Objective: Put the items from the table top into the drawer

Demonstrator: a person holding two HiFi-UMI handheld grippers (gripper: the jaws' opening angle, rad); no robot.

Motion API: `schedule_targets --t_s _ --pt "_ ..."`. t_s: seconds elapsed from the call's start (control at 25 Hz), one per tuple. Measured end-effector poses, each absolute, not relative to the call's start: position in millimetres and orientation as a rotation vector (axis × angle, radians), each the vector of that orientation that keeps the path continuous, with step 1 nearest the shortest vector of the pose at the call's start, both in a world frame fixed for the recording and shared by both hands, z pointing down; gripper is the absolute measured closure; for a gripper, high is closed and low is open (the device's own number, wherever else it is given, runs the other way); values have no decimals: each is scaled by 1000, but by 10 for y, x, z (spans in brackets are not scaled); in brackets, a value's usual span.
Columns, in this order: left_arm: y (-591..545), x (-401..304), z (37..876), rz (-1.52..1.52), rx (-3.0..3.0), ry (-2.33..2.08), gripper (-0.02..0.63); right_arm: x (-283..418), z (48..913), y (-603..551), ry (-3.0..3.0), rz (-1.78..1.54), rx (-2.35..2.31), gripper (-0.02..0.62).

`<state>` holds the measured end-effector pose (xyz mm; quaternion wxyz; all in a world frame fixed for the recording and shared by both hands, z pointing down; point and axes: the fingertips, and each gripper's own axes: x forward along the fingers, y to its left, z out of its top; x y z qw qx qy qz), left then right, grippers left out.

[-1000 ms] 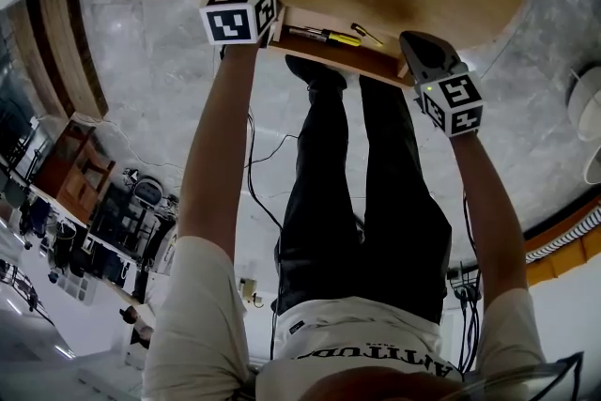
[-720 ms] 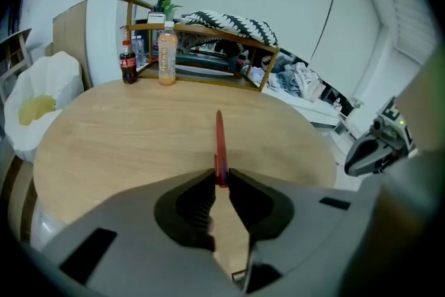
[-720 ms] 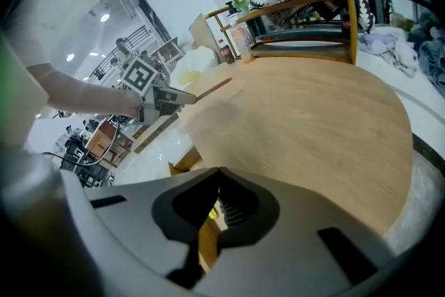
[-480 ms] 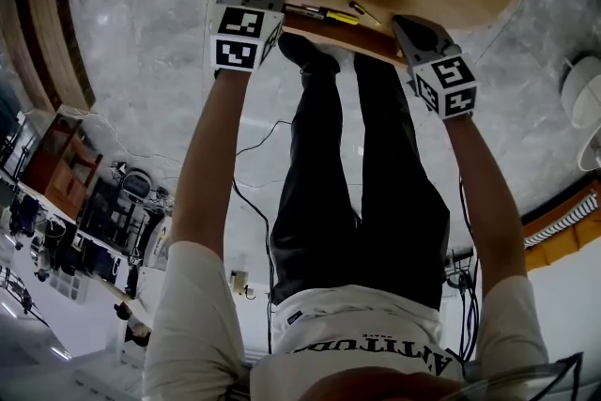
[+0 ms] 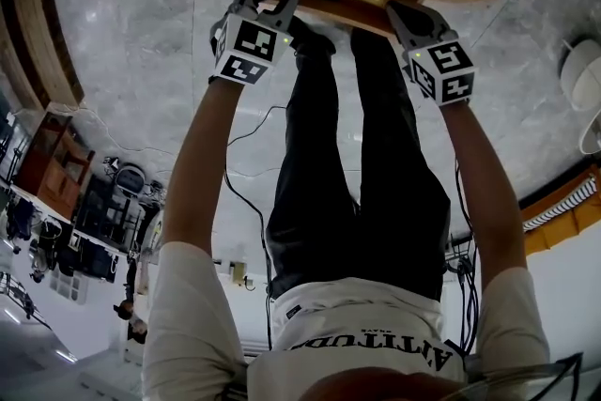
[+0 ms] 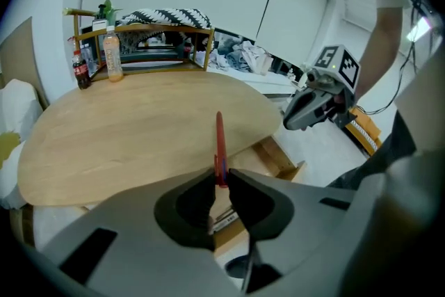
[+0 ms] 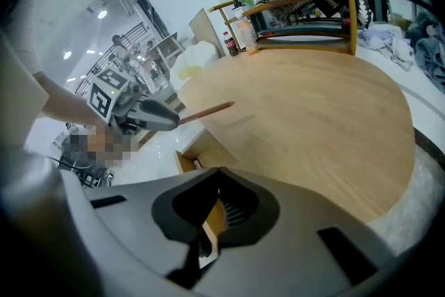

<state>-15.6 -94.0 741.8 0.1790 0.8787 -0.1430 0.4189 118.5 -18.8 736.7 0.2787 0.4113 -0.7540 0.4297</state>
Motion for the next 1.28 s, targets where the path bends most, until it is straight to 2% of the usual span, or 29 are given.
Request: schedule_targets --t_s 0.52,1.28 --pt "-344 -649 7776 1339 2490 -206 531 804 7443 -9 -2031 1165 1066 577" --pt "-450 -398 8392 1467 2380 -189 528 806 7534 39 -2028 1186 1037 577"
